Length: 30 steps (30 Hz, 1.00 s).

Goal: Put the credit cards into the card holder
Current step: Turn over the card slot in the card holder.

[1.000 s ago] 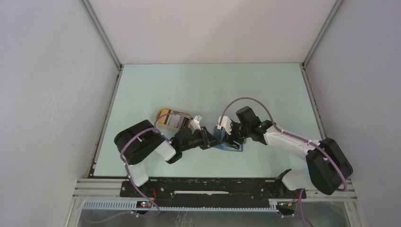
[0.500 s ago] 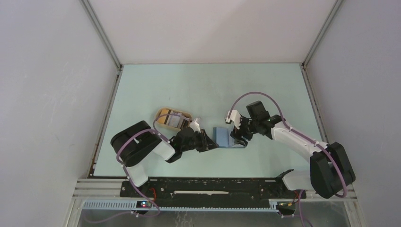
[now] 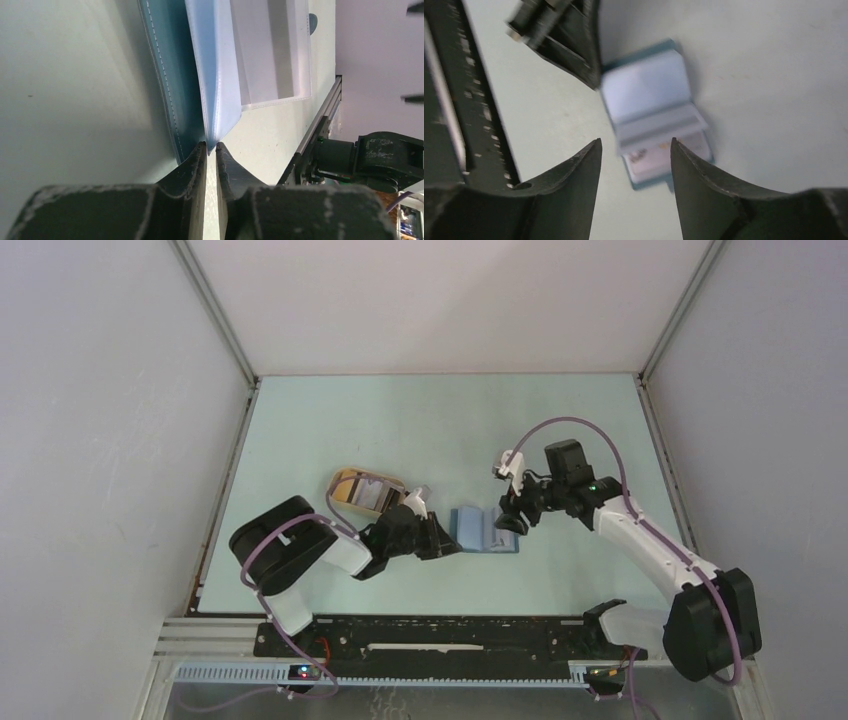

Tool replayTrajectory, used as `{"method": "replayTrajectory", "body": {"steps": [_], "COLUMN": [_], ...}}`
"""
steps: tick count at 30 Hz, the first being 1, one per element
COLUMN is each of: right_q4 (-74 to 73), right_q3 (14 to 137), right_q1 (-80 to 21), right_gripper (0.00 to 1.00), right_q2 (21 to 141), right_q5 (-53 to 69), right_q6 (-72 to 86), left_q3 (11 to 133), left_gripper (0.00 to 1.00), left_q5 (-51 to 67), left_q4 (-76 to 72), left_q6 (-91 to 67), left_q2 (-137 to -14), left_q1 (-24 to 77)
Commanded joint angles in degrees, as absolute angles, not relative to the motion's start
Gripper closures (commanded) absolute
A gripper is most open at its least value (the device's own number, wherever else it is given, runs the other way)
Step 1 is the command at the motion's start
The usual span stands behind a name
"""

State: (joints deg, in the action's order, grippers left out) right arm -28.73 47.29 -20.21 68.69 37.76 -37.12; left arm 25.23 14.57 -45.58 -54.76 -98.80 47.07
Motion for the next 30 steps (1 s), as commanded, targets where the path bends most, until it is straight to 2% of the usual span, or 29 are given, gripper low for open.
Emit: {"method": "replayTrajectory", "body": {"steps": [1,5,7,10,14,22,30], "right_q4": [-25.36,-27.67,-29.96,-32.91,-36.68,-41.31,-43.95], "right_q3": [50.65,55.27,57.14,58.17,58.86,61.32,62.37], "right_q1": [-26.14,-29.16,-28.92,-27.69,-27.04,-26.72,-24.28], "right_gripper": [0.45,0.75,0.82,0.87,0.88,0.87,0.79], "right_q2": [73.58,83.65,87.67,91.05,93.95,99.2,96.87], "right_q5": [42.38,34.64,29.16,23.77,19.48,19.33,25.75], "right_q6": [-26.44,-24.45,-24.69,-26.79,-30.76,-32.7,-33.64], "left_q3": [27.44,27.27,27.09,27.07,26.77,25.25,21.3], "left_gripper": [0.84,0.84,0.84,0.87,0.88,0.89,0.91], "left_q5": [14.24,14.36,14.36,14.41,14.7,15.17,14.85], "left_q4": [-44.74,-44.65,-44.65,-44.78,-45.64,-47.23,-52.41], "left_q6": [-52.3,-52.21,-52.19,-52.08,-52.25,-52.9,-56.43], "left_q2": [-96.2,-95.83,-95.87,-96.21,-96.7,-95.88,-97.56], "left_q1": [46.75,46.71,46.75,46.75,46.75,46.76,47.02]}}
